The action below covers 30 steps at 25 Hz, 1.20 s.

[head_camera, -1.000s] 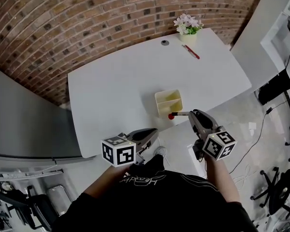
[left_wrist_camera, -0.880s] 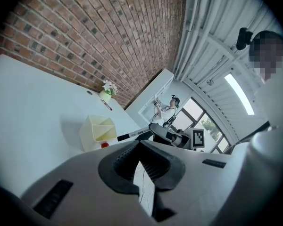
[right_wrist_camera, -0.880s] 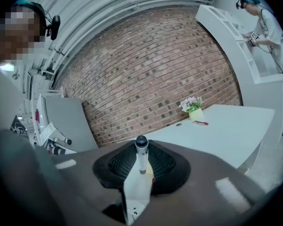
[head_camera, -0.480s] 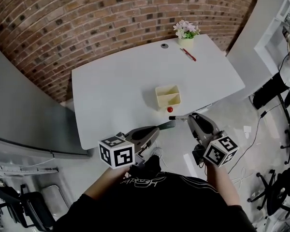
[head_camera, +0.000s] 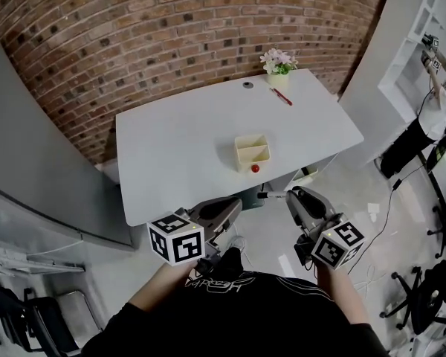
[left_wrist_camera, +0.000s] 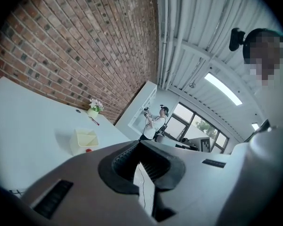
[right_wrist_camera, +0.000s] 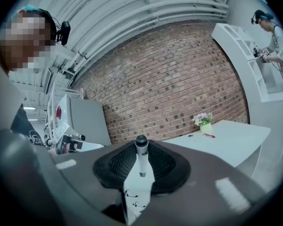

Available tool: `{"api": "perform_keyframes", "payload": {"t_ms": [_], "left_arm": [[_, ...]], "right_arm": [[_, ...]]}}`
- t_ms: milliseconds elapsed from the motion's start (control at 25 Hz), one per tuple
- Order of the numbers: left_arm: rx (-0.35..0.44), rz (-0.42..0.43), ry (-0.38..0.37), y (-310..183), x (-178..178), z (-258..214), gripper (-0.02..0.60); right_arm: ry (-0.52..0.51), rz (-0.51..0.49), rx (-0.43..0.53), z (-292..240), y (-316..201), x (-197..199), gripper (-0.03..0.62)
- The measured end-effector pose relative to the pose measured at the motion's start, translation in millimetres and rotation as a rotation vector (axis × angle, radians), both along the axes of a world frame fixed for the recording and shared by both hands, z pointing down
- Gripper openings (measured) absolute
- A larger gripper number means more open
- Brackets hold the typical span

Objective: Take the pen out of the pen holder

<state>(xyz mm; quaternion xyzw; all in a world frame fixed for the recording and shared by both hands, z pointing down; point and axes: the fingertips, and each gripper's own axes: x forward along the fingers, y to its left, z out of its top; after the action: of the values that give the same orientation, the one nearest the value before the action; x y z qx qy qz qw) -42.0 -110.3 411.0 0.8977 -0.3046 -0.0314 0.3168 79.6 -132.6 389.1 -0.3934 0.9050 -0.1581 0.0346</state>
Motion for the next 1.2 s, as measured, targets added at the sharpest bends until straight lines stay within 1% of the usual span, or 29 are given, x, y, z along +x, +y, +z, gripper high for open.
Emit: {"api": "perform_keyframes", "payload": {"t_ms": [320, 560, 840, 1200], "left_arm": [[0.063, 0.010, -0.017, 29.0, 8.2, -26.7, 0.003], [0.095, 0.023, -0.038, 45.3, 15.8, -39.7, 0.003], [0.123, 0.043, -0.052, 62.1, 26.5, -47.7, 0.003], [0.138, 0.022, -0.056, 81.6, 24.3, -52.4, 0.003]], "right_arm": [[-0.042, -0.032, 0.038, -24.2, 39.7, -0.8, 0.080], [-0.102, -0.051, 0.046, -34.9, 64.4, 2.5, 0.078], [-0.080, -0.064, 0.073, -36.5, 87.4, 4.9, 0.078], [-0.069, -0.083, 0.079, -38.7, 104.8, 1.2, 0.078]]}}
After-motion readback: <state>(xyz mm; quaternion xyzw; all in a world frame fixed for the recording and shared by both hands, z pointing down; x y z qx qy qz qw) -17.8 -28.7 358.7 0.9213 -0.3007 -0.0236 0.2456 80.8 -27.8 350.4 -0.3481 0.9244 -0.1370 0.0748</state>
